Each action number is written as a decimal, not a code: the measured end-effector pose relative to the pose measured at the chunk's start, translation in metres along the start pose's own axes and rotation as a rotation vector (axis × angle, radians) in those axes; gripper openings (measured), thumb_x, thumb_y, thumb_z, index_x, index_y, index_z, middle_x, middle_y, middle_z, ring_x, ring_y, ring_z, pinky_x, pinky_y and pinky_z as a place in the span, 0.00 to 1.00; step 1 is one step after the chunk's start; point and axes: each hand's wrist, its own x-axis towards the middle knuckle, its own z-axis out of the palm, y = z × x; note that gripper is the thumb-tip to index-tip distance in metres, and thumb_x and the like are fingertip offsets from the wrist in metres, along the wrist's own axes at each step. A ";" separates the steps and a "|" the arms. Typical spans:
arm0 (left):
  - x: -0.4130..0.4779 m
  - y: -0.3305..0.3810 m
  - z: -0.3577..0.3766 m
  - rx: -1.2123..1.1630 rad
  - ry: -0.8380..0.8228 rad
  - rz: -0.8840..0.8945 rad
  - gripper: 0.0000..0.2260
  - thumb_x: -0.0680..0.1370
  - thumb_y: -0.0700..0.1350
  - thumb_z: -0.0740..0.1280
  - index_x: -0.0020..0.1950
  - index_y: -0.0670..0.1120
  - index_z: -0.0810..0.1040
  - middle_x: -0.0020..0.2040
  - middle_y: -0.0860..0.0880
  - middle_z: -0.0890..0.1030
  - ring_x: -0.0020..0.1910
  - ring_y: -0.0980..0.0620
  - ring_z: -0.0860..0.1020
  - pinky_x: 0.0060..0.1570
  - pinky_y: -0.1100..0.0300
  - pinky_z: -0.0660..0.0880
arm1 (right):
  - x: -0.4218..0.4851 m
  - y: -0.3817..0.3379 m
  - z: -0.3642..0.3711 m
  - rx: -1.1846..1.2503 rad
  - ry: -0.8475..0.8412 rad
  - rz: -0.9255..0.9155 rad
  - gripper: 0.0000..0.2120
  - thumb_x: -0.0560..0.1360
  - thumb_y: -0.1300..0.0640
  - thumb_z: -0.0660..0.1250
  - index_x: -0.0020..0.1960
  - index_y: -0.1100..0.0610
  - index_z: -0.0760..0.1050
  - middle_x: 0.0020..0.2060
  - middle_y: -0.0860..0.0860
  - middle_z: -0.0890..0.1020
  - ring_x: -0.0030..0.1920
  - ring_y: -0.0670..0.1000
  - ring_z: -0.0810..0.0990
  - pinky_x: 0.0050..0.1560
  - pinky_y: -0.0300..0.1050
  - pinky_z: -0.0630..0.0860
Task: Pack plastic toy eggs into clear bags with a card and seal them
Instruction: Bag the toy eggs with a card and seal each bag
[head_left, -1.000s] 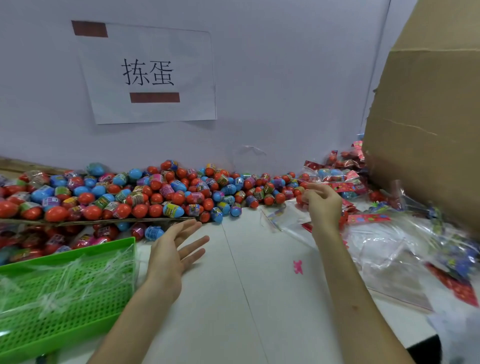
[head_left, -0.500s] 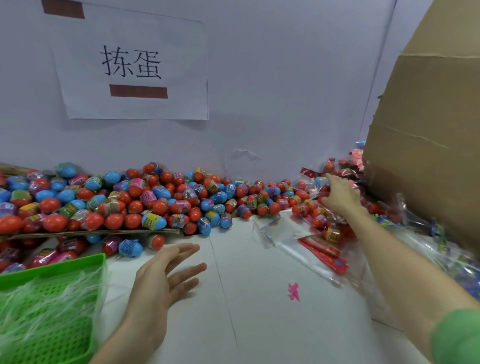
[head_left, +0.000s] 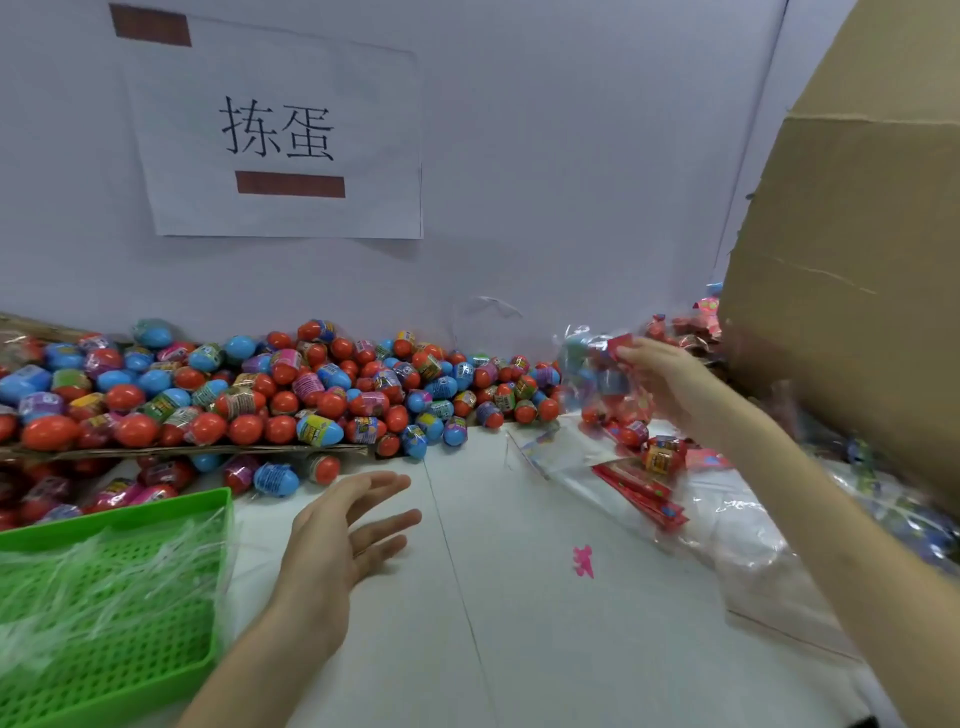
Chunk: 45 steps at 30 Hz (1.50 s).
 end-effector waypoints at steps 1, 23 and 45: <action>0.000 0.000 0.000 -0.002 0.001 -0.001 0.11 0.84 0.45 0.62 0.57 0.42 0.82 0.54 0.49 0.88 0.48 0.44 0.88 0.49 0.49 0.79 | -0.014 0.003 0.009 -0.011 -0.149 0.083 0.05 0.75 0.52 0.74 0.49 0.52 0.85 0.46 0.53 0.85 0.42 0.51 0.82 0.36 0.42 0.75; 0.001 0.002 0.001 0.013 0.008 -0.008 0.11 0.85 0.46 0.61 0.57 0.43 0.81 0.52 0.48 0.88 0.46 0.44 0.88 0.48 0.49 0.80 | -0.024 0.052 0.063 -0.590 0.268 -0.149 0.19 0.76 0.55 0.74 0.67 0.52 0.78 0.60 0.46 0.79 0.58 0.48 0.78 0.55 0.45 0.78; -0.002 0.002 0.002 0.022 -0.032 -0.034 0.11 0.84 0.44 0.62 0.57 0.42 0.82 0.51 0.46 0.88 0.46 0.44 0.88 0.45 0.54 0.79 | -0.034 0.056 0.080 -0.452 0.422 -0.234 0.24 0.84 0.50 0.62 0.32 0.60 0.69 0.26 0.49 0.66 0.29 0.50 0.64 0.36 0.46 0.62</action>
